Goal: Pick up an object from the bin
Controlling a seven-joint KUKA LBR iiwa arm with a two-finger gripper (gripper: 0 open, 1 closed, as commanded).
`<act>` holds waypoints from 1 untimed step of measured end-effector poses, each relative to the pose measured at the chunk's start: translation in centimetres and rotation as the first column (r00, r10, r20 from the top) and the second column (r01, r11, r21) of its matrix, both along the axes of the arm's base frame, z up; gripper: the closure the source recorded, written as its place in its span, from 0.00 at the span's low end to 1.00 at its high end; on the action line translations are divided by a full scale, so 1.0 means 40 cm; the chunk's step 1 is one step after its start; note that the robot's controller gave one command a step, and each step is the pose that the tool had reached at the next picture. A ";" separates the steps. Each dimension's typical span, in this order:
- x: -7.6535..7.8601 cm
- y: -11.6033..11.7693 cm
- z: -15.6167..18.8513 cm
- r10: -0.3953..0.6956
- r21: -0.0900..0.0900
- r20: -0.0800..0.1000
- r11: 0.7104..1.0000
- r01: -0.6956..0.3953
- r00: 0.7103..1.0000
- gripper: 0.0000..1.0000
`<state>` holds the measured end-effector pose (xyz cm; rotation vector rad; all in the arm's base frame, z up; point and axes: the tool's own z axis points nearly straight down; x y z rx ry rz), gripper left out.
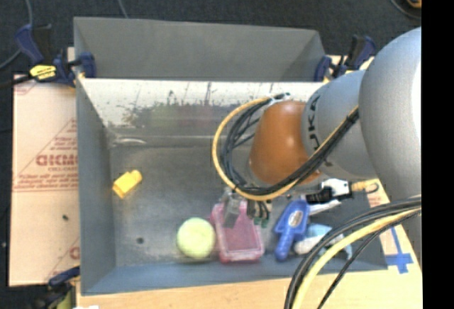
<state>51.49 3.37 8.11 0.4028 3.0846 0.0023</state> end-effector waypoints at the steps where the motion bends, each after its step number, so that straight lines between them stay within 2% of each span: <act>1: -0.005 0.000 0.050 0.002 0.000 -0.006 1.000 -0.002 1.000 1.00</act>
Offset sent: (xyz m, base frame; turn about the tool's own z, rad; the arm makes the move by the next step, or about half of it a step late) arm -0.0002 0.0001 0.0210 0.0000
